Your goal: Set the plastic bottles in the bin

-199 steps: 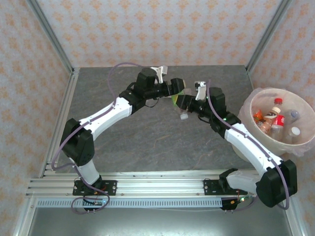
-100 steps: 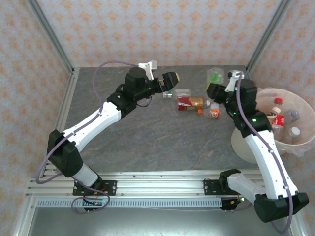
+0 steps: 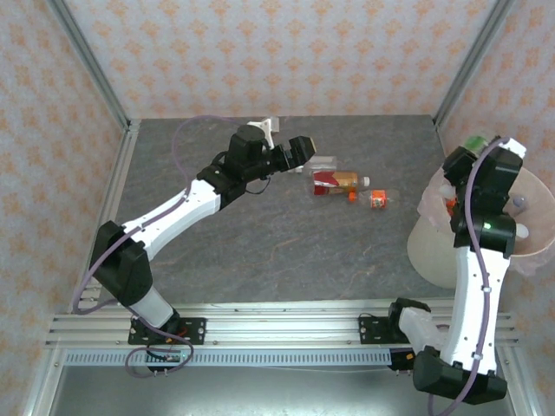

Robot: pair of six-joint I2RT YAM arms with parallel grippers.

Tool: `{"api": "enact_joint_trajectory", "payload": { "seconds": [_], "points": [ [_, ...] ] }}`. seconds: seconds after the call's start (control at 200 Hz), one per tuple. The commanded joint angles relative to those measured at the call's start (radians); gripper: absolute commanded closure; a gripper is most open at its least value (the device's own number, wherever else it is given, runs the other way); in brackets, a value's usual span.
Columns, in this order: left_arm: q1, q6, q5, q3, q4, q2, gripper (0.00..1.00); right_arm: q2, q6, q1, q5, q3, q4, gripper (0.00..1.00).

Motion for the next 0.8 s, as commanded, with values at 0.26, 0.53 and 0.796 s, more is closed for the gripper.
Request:
{"api": "enact_joint_trajectory", "payload": {
  "seconds": [0.26, 0.53, 0.796],
  "points": [
    [0.004, -0.059, 0.047, 0.071, -0.015, 0.075, 0.0, -0.076, -0.063, -0.009, 0.214, -0.204, 0.269, 0.57],
    [0.004, -0.068, 0.041, 0.103, -0.072, 0.076, 0.0, -0.06, -0.053, -0.009, 0.197, -0.248, 0.31, 0.31],
    [-0.008, -0.066, 0.017, 0.107, -0.086, 0.07, 0.0, -0.02, 0.029, -0.008, 0.276, -0.157, 0.164, 0.15]
  ]
}}
